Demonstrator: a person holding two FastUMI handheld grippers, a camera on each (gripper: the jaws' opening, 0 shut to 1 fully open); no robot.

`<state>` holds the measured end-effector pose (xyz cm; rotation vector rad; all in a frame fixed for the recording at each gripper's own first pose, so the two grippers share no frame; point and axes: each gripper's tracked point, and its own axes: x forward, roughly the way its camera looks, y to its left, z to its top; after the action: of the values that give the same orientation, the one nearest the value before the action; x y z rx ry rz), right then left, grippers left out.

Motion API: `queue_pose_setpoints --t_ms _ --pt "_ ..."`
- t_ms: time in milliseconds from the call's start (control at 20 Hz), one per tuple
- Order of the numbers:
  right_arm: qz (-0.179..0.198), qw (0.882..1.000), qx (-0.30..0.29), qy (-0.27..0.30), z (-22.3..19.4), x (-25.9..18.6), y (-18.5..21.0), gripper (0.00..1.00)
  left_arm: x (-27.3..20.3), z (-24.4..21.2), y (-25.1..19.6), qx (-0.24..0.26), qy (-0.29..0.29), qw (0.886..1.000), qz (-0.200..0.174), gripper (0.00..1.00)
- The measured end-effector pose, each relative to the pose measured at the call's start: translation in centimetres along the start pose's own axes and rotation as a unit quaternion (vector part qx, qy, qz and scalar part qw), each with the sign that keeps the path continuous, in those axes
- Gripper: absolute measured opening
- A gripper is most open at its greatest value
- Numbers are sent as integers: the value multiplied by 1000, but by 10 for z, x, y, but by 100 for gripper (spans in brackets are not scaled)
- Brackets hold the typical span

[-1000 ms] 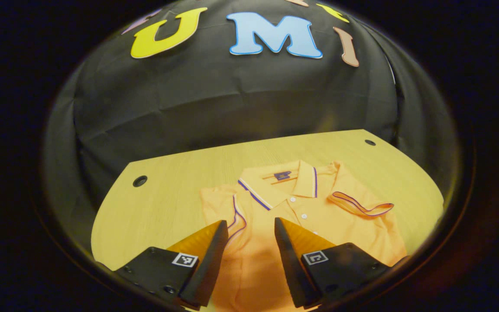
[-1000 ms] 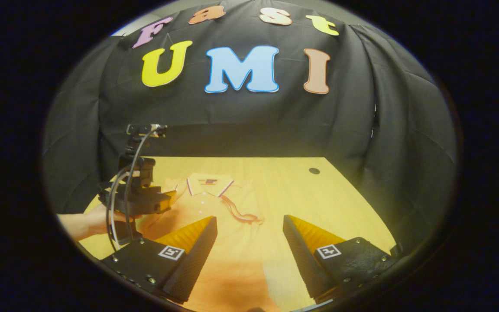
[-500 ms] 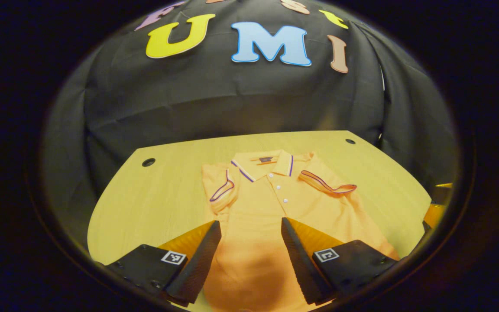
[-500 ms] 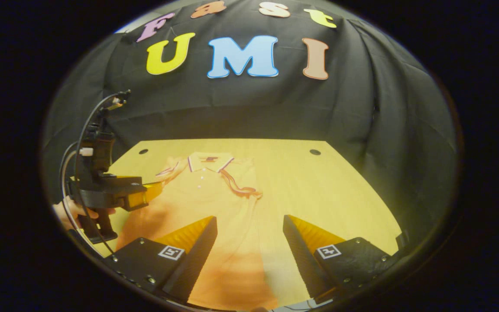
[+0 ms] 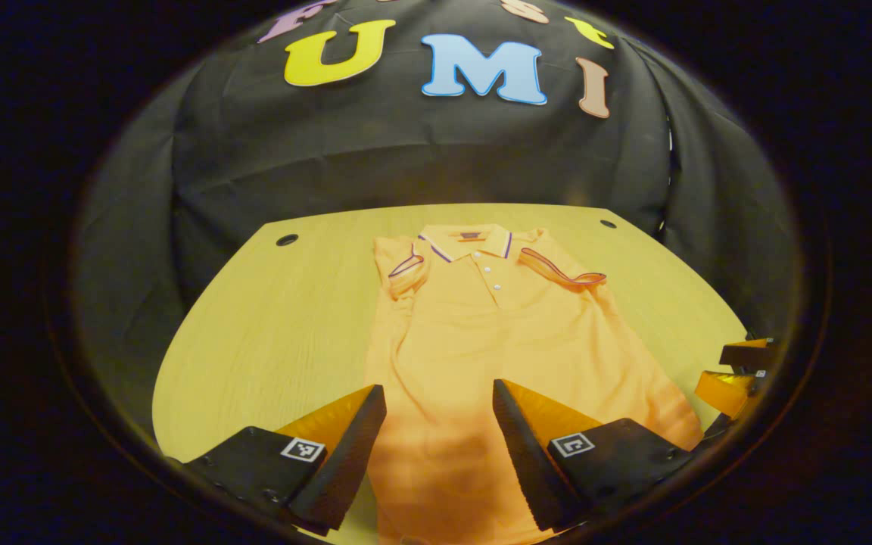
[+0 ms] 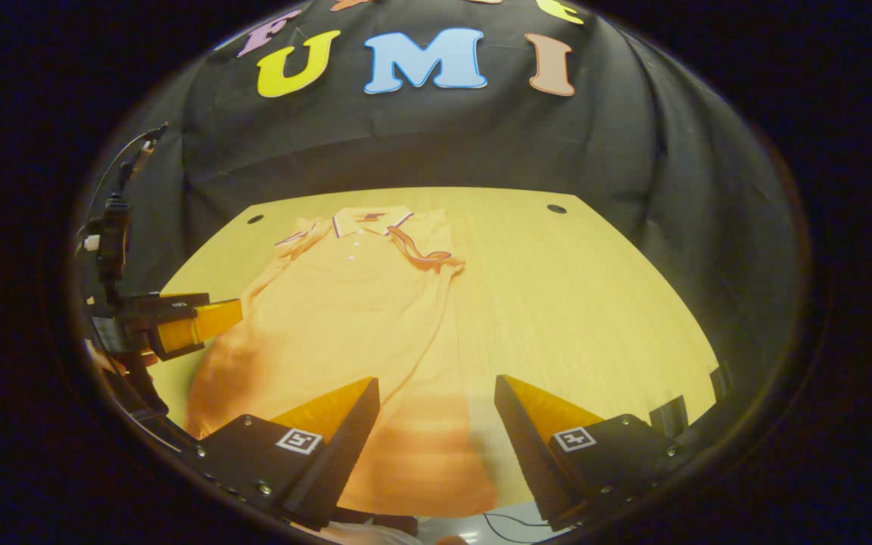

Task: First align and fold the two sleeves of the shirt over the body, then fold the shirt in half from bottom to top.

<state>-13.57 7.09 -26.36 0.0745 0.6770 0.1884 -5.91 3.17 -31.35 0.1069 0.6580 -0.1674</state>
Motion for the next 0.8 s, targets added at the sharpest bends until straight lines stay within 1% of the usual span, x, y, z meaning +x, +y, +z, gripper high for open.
queue_pose_setpoints --t_ms 150,300,450,550,600,800 --pt "4 1000 8 19 -20 -6 0 95 -24 -27 5 -8 10 1000 -7 95" --pt "6 999 13 37 -37 -9 -2 95 -47 -61 16 -14 31 999 -3 95" --pt "4 999 4 46 -50 -15 -5 95 -66 -91 23 -34 54 998 -1 93" --pt "4 999 -1 51 -59 -18 -4 94 -74 -100 24 -41 56 998 0 94" --pt "4 999 -4 54 -62 -19 -5 96 -78 -104 26 -40 57 998 1 93" --pt "-1 998 -9 60 -77 -23 -10 95 -91 -120 22 -37 58 998 -2 94"
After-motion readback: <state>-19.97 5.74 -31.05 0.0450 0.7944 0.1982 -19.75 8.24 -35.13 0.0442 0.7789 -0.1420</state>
